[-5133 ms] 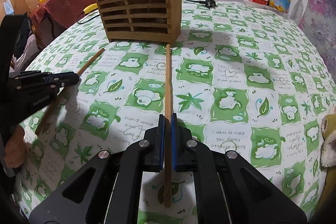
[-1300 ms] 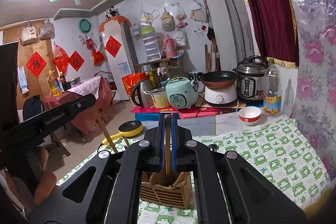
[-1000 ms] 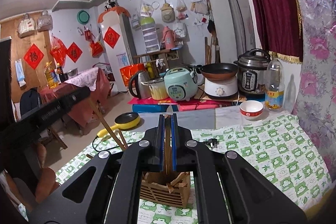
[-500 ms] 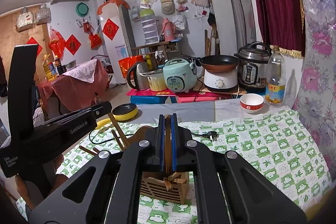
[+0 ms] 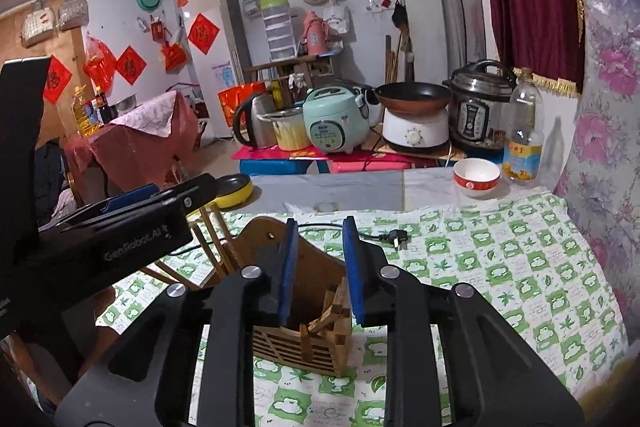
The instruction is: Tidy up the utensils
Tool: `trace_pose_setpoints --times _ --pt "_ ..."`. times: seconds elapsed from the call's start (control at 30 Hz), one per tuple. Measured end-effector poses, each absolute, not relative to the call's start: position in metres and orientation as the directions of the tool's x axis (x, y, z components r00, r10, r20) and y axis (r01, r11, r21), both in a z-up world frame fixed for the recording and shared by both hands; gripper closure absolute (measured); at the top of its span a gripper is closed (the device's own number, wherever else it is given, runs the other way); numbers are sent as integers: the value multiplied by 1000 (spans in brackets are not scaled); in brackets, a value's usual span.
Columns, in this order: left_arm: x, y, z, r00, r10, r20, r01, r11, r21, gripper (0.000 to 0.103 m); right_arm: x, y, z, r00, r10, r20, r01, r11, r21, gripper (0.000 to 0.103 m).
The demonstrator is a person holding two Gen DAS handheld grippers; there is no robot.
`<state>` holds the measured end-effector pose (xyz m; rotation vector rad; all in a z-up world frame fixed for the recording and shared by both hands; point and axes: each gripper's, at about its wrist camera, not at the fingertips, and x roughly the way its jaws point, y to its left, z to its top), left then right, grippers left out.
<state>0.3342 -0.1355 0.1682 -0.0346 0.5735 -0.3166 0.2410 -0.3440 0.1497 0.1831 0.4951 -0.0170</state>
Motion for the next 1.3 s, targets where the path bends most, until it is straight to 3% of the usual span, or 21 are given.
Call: trace_pose_setpoints --times 0.07,0.13,0.2,0.33,0.5,0.87,1.07,1.2,1.3 --pt "333 -131 171 797 -307 -521 279 951 -134 31 239 -347 151 886 23 -464 67 982 177 72" --pt "331 -125 175 802 -309 -512 268 951 -155 16 235 -350 154 893 15 -450 78 979 187 65" --pt "328 -118 179 817 -300 -492 247 954 -171 10 232 -352 157 900 8 -435 86 977 196 56" --pt "320 -110 187 843 -263 -470 210 964 -163 7 221 -352 165 918 -19 -395 104 975 197 35" --pt "303 -109 186 858 -205 -472 172 979 -113 6 201 -341 172 931 -51 -361 114 981 156 19" --pt "232 -100 187 926 -57 -374 74 997 30 6 139 -326 195 962 -84 -261 120 985 123 6" --pt "211 -99 169 915 -92 -394 110 994 24 6 118 -329 199 967 -115 -226 155 974 166 6" --pt "194 -89 144 922 -54 -383 85 994 65 6 113 -333 190 961 -127 -247 177 966 189 6" --pt "193 -78 122 904 -32 -426 78 993 90 6 114 -334 179 955 -129 -267 187 961 204 6"
